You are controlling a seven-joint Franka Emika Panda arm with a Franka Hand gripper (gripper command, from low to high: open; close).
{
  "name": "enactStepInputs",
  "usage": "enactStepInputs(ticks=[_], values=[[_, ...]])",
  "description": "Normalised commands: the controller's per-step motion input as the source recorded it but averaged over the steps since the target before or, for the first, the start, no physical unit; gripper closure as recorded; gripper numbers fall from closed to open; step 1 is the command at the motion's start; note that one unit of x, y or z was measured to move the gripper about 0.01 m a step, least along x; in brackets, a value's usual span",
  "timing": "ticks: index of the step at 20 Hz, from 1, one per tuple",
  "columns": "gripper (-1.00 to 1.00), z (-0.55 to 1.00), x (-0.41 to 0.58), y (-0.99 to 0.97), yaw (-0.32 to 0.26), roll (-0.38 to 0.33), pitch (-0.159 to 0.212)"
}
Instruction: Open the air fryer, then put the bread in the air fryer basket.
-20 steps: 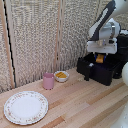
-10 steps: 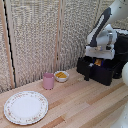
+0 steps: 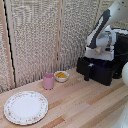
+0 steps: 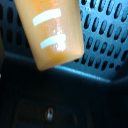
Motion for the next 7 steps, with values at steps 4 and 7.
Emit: enactStepInputs(ticks=[4, 7], values=[[-1.0, 0.93, 0.0, 0.19, -0.082, 0.002, 0.038], [-1.0, 0.87, 0.01, 0.21, -0.151, -0.005, 0.001]])
